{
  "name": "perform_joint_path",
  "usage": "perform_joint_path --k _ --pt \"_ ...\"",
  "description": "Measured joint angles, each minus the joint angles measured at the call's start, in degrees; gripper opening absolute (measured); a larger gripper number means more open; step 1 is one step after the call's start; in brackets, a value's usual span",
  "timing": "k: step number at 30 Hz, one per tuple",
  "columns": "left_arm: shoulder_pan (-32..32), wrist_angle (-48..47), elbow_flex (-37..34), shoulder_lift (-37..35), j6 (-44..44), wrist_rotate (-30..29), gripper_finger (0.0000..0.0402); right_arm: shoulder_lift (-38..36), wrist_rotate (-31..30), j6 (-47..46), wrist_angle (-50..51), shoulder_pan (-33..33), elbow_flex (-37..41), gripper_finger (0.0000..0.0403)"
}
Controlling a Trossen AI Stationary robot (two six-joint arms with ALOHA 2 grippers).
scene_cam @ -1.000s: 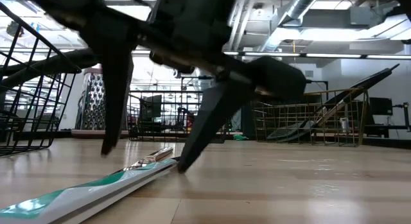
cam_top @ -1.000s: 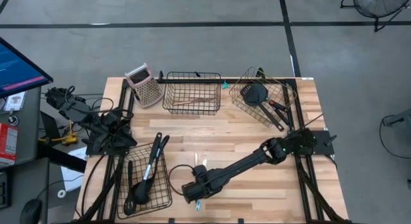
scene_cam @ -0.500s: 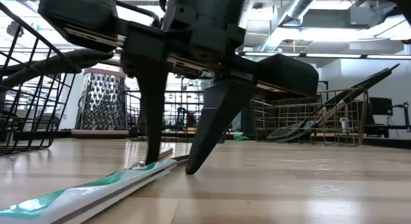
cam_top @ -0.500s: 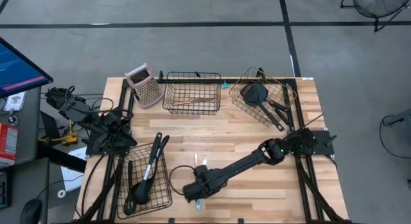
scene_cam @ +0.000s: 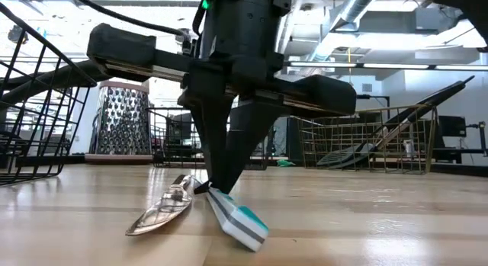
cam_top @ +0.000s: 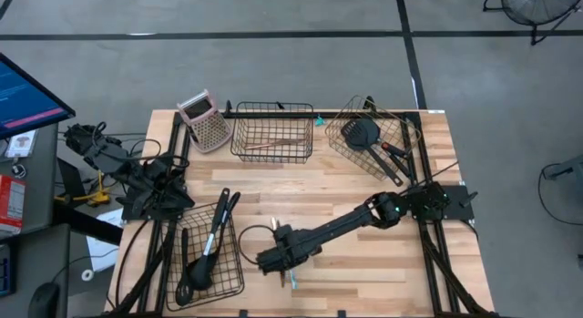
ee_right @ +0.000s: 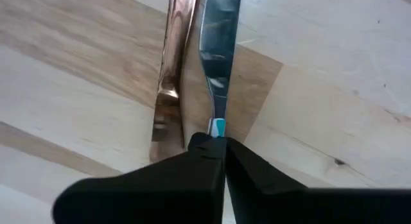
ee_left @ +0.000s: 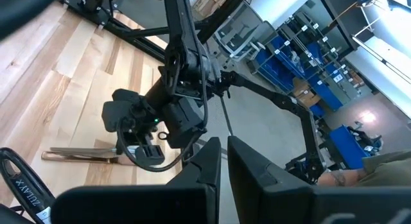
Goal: Pick & Place Kitchen Items
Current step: Put the blue knife into the top black wire basket
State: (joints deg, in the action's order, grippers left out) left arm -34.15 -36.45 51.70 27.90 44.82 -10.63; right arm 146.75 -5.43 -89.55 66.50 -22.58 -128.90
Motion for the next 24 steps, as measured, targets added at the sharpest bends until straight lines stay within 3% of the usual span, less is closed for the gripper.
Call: perform_joint_path --k 24 --pt "0.0 0.0 0.0 0.0 -1.6 0.0 0.0011 0.4 0.8 6.2 7.0 1.6 -4.9 0.0000"
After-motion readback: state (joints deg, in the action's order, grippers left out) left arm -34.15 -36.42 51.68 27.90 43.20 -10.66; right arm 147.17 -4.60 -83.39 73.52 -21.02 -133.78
